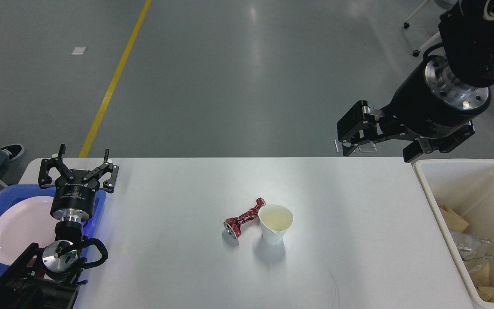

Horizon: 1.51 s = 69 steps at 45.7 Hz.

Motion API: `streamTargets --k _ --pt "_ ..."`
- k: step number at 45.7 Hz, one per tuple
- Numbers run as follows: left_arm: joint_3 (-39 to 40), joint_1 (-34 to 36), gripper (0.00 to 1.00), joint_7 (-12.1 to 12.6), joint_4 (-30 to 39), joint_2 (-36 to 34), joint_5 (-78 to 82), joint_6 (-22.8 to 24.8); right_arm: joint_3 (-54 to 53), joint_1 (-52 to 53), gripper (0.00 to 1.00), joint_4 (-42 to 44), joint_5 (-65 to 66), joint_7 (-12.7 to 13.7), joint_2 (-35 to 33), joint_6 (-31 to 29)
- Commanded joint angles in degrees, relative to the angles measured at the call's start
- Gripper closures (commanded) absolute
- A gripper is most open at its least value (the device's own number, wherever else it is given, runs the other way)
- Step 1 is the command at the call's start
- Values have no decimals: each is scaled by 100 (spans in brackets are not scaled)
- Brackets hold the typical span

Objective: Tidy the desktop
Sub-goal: 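Raise the right gripper and move it to the white paper cup, then grasp the white paper cup rim with the right gripper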

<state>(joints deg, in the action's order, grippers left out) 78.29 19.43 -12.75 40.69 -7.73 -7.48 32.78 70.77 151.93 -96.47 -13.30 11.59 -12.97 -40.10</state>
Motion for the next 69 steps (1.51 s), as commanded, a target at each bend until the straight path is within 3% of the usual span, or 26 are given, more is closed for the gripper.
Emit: streamTargets --k 1,8,23,34,57,66,69 --pt "2 0 4 0 0 0 1 0 -203 -532 0 50 -15 1 128 722" --pt "2 0 4 0 0 0 1 0 -898 -1841 0 330 -6 19 303 1434" --pt "-7 0 4 0 0 0 1 0 -1276 -4206 0 1323 82 19 1041 3069" --pt "-7 0 4 0 0 0 1 0 -1347 -5340 0 2527 -41 45 1815 3079" --pt "2 0 4 0 0 0 1 0 -1522 -6492 1 3662 -42 54 1965 3184" --pt "2 0 4 0 0 0 1 0 -1751 -6685 11 3890 -42 54 1965 3202" --pt "2 0 4 0 0 0 1 0 -1760 -6712 20 3899 -42 54 1965 3202"
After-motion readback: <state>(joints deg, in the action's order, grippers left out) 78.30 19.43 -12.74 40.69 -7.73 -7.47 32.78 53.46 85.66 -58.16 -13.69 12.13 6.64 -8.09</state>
